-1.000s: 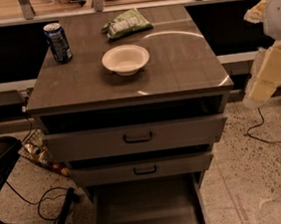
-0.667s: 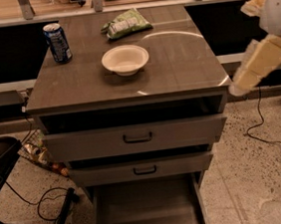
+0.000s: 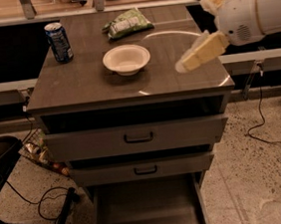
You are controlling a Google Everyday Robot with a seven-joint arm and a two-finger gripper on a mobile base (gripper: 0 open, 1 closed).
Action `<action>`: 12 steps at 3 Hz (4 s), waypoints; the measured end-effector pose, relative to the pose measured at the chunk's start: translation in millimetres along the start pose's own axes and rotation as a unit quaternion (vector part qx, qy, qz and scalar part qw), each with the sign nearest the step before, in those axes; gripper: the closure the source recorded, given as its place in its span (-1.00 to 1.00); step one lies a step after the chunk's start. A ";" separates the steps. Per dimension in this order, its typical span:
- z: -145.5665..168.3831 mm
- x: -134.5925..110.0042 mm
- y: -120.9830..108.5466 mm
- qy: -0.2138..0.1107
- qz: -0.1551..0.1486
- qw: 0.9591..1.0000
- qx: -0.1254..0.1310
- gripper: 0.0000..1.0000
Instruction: Place pepsi can into bottom drawer
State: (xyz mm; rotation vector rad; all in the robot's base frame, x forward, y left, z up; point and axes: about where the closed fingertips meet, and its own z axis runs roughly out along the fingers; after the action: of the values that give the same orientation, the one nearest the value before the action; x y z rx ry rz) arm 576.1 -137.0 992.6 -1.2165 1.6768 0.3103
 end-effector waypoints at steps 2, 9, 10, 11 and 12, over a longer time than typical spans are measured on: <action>51.6 -53.9 5.6 -0.151 0.036 0.988 -0.023 -1.00; 293.7 -162.0 -5.1 -0.211 0.138 0.968 0.012 -1.00; 293.7 -162.0 -5.1 -0.211 0.138 0.968 0.012 -1.00; 308.3 -159.5 -12.9 -0.199 0.141 0.970 0.015 -1.00; 328.4 -148.2 -30.8 -0.187 0.146 0.971 0.027 -1.00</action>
Offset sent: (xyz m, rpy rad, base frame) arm 0.0235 0.0416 0.0092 0.2130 -0.0585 0.0588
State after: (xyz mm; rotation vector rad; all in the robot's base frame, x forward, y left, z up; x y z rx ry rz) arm 785.8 156.6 971.0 -0.8074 1.5157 0.6314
